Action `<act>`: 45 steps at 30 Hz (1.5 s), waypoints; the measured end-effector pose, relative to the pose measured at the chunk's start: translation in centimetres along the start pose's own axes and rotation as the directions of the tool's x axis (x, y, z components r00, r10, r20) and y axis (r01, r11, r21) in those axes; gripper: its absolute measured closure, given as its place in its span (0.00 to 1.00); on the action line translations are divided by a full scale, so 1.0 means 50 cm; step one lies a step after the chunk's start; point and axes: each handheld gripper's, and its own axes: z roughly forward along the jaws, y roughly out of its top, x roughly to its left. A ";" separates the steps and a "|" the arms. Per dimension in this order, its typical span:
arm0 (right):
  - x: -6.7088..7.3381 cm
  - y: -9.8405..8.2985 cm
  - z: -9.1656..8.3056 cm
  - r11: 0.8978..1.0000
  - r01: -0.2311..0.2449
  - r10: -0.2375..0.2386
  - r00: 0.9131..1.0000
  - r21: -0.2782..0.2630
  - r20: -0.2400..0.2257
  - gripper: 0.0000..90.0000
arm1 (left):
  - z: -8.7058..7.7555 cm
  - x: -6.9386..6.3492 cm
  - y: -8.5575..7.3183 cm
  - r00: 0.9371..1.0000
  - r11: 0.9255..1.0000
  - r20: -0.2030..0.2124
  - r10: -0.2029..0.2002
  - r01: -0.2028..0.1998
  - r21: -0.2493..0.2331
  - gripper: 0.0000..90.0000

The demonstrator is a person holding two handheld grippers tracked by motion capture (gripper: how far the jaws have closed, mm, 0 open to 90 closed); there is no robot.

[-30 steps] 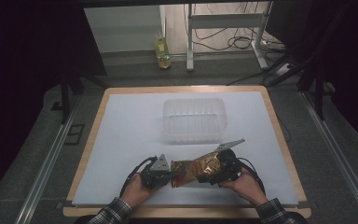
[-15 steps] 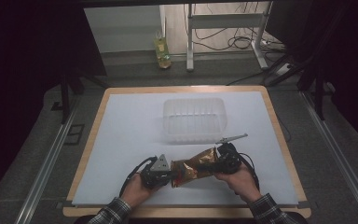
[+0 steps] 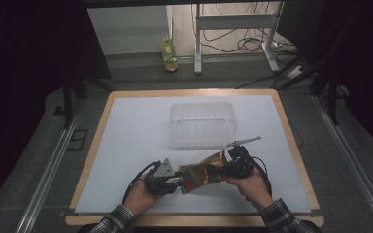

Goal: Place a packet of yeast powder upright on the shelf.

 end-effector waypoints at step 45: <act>-0.003 0.057 -0.100 0.992 0.031 -0.022 0.997 -0.119 0.075 0.72 | 0.003 -0.006 -0.001 0.999 0.998 -0.003 0.041 -0.041 -0.044 0.07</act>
